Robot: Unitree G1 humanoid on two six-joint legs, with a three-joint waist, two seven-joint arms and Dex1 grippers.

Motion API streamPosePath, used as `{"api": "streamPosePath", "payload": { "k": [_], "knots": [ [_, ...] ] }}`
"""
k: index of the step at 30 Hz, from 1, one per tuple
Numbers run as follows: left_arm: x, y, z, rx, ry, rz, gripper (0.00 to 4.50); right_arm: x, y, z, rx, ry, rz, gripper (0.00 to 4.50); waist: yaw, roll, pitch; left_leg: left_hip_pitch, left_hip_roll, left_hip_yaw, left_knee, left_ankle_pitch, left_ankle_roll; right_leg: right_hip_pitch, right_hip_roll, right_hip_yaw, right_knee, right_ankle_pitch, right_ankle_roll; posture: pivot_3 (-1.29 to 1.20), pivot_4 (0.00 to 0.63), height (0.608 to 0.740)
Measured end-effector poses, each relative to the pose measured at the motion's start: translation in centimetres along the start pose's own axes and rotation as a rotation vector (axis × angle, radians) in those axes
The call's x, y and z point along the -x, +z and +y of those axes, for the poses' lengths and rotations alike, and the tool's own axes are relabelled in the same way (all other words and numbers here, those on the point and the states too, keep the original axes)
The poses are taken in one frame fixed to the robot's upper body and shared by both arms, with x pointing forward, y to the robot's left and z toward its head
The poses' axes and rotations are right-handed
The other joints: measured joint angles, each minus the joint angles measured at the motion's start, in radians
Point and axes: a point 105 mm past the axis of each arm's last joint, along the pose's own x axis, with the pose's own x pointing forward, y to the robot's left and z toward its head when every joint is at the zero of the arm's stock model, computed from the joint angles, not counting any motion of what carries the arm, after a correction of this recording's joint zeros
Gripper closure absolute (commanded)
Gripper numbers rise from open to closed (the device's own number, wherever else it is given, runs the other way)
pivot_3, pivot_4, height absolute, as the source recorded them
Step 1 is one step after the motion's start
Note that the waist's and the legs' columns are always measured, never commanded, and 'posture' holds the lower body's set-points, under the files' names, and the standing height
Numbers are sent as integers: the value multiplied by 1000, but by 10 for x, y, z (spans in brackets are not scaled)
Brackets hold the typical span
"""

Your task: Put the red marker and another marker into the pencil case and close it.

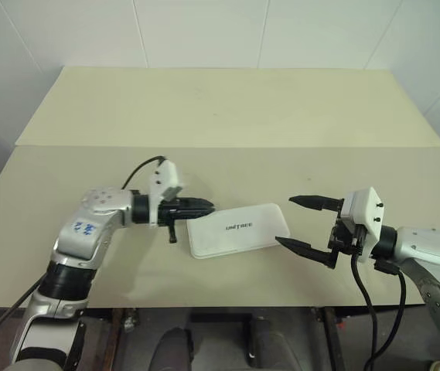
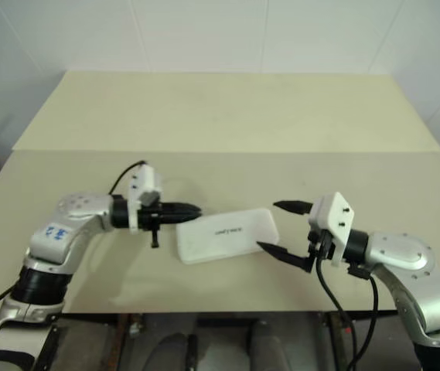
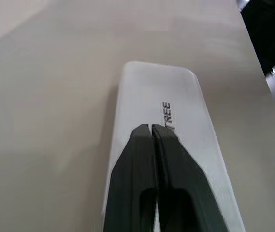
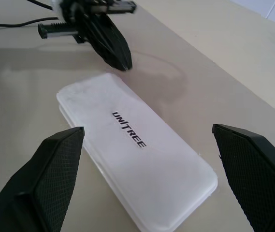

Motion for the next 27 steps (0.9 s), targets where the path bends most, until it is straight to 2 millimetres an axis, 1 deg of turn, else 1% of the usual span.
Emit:
{"api": "streamPosePath", "payload": {
  "k": [3,6,9,10,14,18,22,27],
  "knots": [
    [24,-2,6,-8,73,-27,2206,0,-4,-5,-1,-8,-4,0,1,0,0,0,0,0,0,0,0,0,0,0,0,0,0,0,150,740],
    [42,-6,10,-28,133,-5,1185,-1,-4,-10,7,-17,-18,0,1,0,0,0,0,0,0,0,0,0,-1,0,0,0,0,0,150,740],
    [51,-7,10,-44,166,-6,167,-2,-6,-13,10,-22,-33,0,2,0,0,0,0,1,0,0,0,0,-1,0,0,0,0,0,150,740],
    [51,-5,10,-50,168,-12,32,-3,-6,-13,10,-19,-35,0,2,0,0,0,0,0,0,0,0,0,-1,0,0,0,0,0,150,740],
    [49,5,3,-81,152,-44,32,-3,-7,-15,11,-11,-41,0,1,0,0,0,0,1,0,0,0,0,-1,0,0,0,0,0,150,740],
    [46,3,-8,-59,118,-52,32,-2,-9,-17,13,-9,-42,0,-3,0,0,1,0,1,-1,0,0,0,-1,0,0,0,0,0,150,740],
    [41,7,-11,-77,131,-55,32,1,-16,-21,8,-11,-19,0,-1,0,0,1,0,1,0,0,0,0,-1,0,1,0,0,0,150,740],
    [44,4,-11,-74,137,-36,32,6,-20,-33,46,-22,19,0,-3,0,0,1,0,1,0,0,0,0,-1,0,0,0,0,0,150,740]
  ]
}}
